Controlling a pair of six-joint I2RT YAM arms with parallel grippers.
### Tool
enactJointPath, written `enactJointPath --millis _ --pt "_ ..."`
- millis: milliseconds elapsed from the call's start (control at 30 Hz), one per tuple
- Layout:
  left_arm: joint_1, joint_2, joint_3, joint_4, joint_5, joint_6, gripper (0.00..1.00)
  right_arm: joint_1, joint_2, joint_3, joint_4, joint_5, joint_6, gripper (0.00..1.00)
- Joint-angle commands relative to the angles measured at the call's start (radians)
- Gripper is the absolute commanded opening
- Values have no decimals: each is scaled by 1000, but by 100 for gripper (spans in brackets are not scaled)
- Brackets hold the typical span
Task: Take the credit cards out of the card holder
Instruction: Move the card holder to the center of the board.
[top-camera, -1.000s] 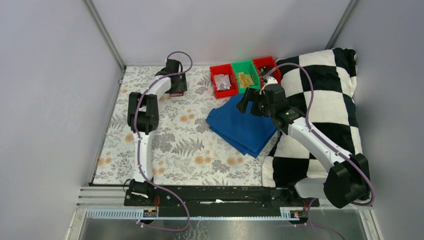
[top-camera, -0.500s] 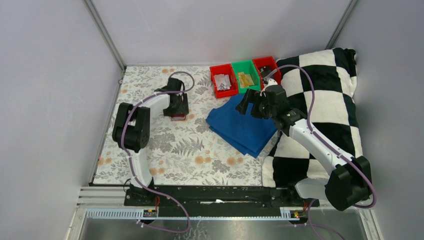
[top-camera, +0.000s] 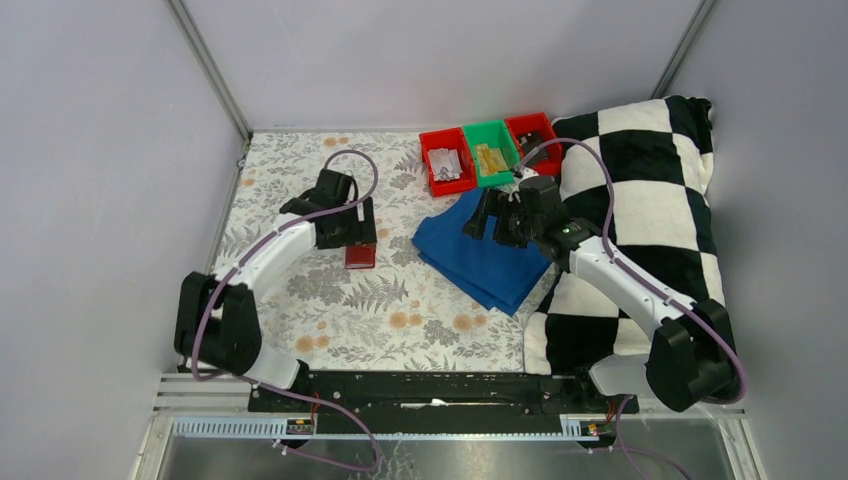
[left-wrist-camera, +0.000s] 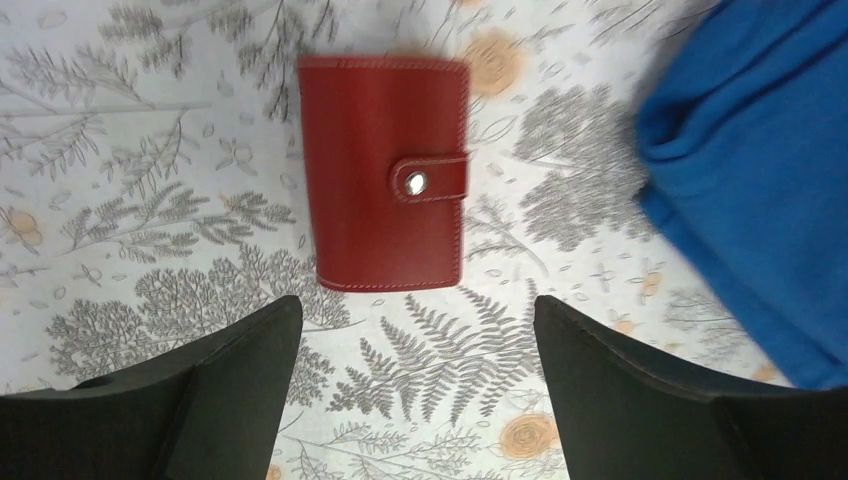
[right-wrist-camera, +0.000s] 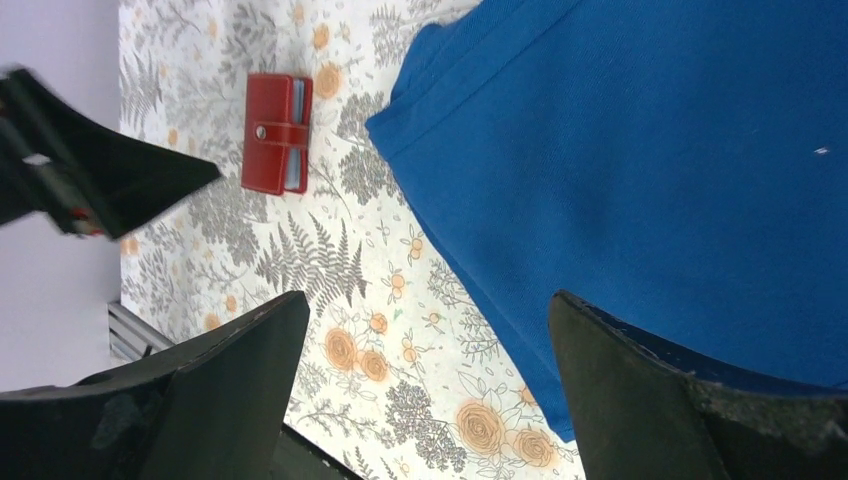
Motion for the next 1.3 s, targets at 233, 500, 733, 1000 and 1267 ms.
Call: enactJointPath --millis 233,500,733,1000,1267 --pt "2 52 -1 188 -44 -85 63 57 59 41 -36 9 -3 96" --pt "3 132 -15 247 0 -113 62 57 60 47 -51 23 -4 96" --pt "4 187 -14 265 -14 -142 56 59 43 45 -61 28 -5 94" --pt "3 182 1 260 -34 -128 0 58 32 34 -67 36 -10 94" --pt "-20 104 13 250 15 -17 0 59 33 32 -60 34 -4 94"
